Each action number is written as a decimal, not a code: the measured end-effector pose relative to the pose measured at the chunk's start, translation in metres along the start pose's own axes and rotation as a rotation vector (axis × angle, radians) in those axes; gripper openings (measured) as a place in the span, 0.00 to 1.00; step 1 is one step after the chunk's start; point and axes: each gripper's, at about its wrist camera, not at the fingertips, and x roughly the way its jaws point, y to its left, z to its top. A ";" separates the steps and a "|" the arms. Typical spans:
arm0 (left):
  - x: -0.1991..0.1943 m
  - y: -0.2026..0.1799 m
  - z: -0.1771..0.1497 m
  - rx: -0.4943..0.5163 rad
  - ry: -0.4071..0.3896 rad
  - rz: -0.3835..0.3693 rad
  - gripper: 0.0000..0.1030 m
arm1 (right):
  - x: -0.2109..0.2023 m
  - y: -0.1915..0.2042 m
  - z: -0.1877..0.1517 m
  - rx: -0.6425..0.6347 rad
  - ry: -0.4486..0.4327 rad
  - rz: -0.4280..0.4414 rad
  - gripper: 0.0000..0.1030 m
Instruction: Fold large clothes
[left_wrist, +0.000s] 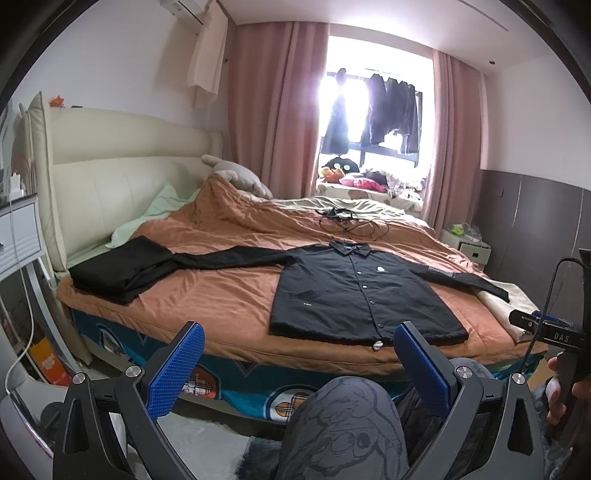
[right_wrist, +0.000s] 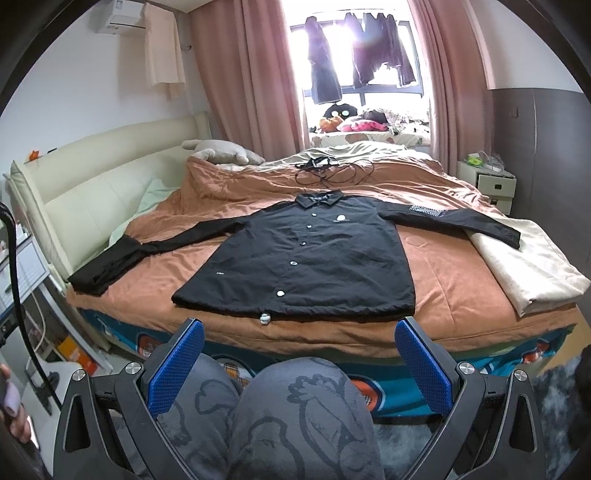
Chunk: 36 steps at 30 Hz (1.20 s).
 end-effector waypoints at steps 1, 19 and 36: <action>0.000 0.001 0.001 -0.003 0.001 0.000 1.00 | 0.001 0.001 0.001 -0.002 0.001 0.000 1.00; 0.050 0.020 0.017 -0.038 0.054 0.037 1.00 | 0.064 0.015 0.040 -0.031 0.062 0.021 1.00; 0.149 0.037 0.046 -0.066 0.155 0.095 1.00 | 0.178 0.018 0.093 -0.020 0.140 0.072 1.00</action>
